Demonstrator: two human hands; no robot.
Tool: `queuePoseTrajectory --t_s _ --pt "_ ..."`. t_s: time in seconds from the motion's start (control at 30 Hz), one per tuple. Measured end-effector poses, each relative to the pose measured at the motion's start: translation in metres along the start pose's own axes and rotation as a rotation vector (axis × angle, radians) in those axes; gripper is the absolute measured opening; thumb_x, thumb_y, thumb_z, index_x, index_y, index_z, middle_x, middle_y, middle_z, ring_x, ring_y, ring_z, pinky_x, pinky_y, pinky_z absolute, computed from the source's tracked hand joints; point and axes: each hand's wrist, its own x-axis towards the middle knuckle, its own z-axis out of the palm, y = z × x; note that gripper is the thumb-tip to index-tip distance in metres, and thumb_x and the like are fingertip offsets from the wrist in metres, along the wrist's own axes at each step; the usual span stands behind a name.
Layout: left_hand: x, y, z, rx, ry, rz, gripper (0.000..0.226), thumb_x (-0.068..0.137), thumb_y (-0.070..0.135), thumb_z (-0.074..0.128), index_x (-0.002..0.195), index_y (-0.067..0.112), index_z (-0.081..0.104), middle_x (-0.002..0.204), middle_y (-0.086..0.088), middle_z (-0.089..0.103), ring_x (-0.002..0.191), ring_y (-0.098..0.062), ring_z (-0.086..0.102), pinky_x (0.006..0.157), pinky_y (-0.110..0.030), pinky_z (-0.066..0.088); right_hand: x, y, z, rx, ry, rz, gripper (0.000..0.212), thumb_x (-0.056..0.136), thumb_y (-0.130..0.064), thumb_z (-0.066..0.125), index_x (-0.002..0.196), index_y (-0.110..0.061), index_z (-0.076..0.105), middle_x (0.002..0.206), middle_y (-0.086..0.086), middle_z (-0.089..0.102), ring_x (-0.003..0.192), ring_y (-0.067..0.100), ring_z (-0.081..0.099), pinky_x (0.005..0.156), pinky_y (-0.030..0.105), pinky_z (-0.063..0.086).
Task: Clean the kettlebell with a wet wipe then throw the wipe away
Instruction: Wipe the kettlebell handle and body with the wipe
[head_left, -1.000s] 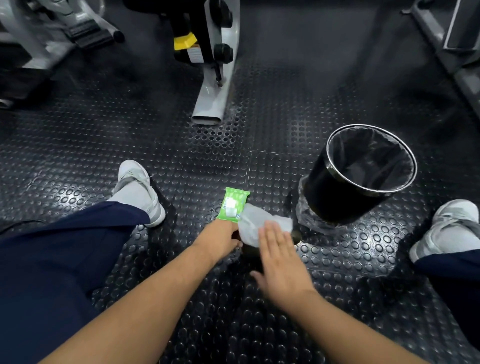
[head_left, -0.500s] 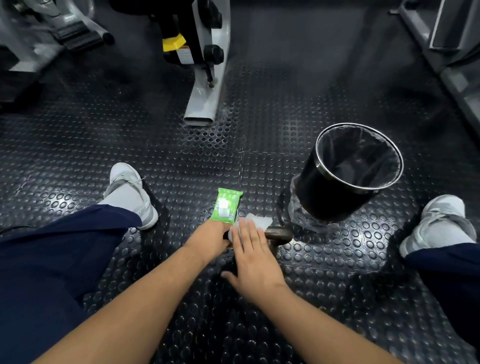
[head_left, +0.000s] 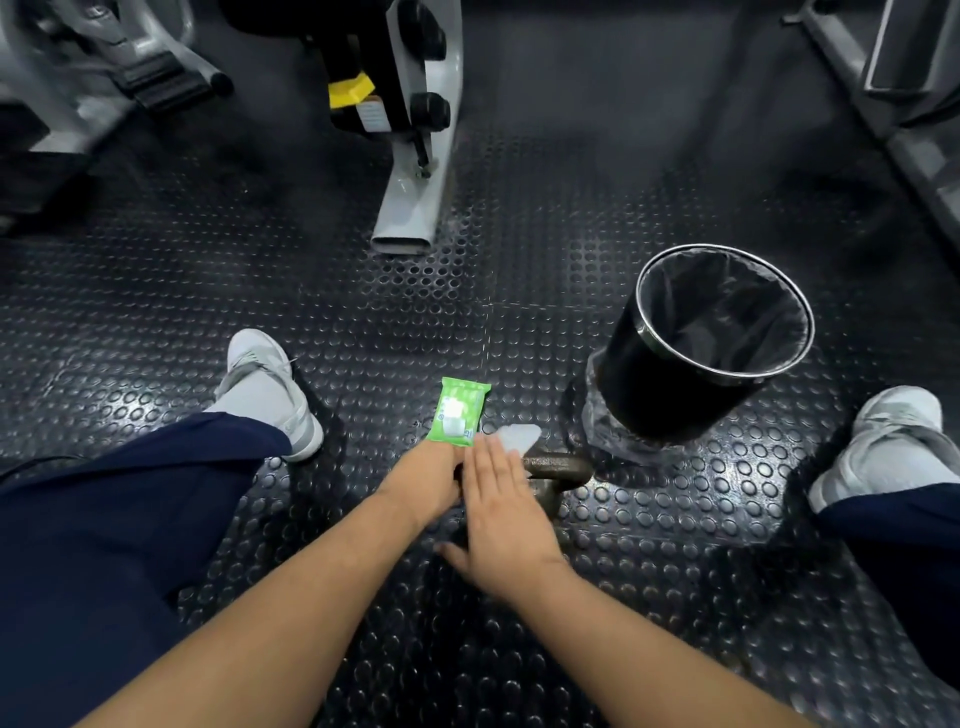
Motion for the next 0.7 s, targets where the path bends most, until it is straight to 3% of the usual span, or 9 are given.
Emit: queuePoseTrajectory --t_s 0.17,0.3,0.4,0.57,0.7 --pt "0.0 -0.002 0.002 -0.043 -0.005 -0.009 0.027 0.093 0.012 0.062 0.116 0.022 0.074 0.102 -0.002 0.077 0.093 -0.022 0.071 0.082 -0.028 0.053 -0.025 0.018 0.014 -0.023 0.041 -0.034 0.106 0.101 -0.072 0.029 0.158 0.002 -0.024 0.165 0.023 -0.033 0.153 0.037 -0.034 0.129 0.055 -0.007" --pt "0.002 -0.005 0.003 -0.034 -0.064 -0.041 0.018 0.093 0.029 0.074 0.11 0.024 0.072 0.095 0.003 0.075 0.089 -0.018 0.069 0.083 -0.031 0.056 -0.048 0.058 0.021 0.131 0.046 0.178 0.109 0.098 -0.081 0.021 0.159 -0.005 -0.028 0.168 0.016 -0.032 0.156 0.031 -0.029 0.131 0.05 0.001" --pt "0.002 -0.004 0.003 -0.029 -0.056 -0.037 0.018 0.092 0.029 0.074 0.109 0.024 0.073 0.094 0.003 0.076 0.089 -0.018 0.07 0.083 -0.033 0.057 -0.035 0.056 0.01 0.223 0.079 0.229 0.113 0.095 -0.084 0.022 0.161 -0.006 -0.023 0.17 0.015 -0.028 0.157 0.029 -0.027 0.131 0.046 -0.005" --pt "0.0 -0.002 0.002 0.004 0.003 0.002 0.028 0.092 0.008 0.06 0.113 0.019 0.074 0.1 -0.005 0.078 0.09 -0.025 0.072 0.084 -0.037 0.058 -0.004 0.003 -0.005 0.096 0.025 0.025 0.113 0.096 -0.08 0.031 0.162 0.001 -0.014 0.169 0.023 -0.022 0.157 0.038 -0.024 0.129 0.057 -0.006" --pt "-0.002 -0.001 0.003 0.003 0.013 -0.016 0.02 0.093 0.011 0.057 0.104 0.016 0.074 0.093 -0.005 0.077 0.084 -0.026 0.07 0.077 -0.033 0.056 -0.021 0.004 0.018 0.051 0.059 -0.064 0.11 0.097 -0.072 0.039 0.162 0.002 -0.011 0.168 0.022 -0.027 0.157 0.034 -0.028 0.129 0.054 -0.003"
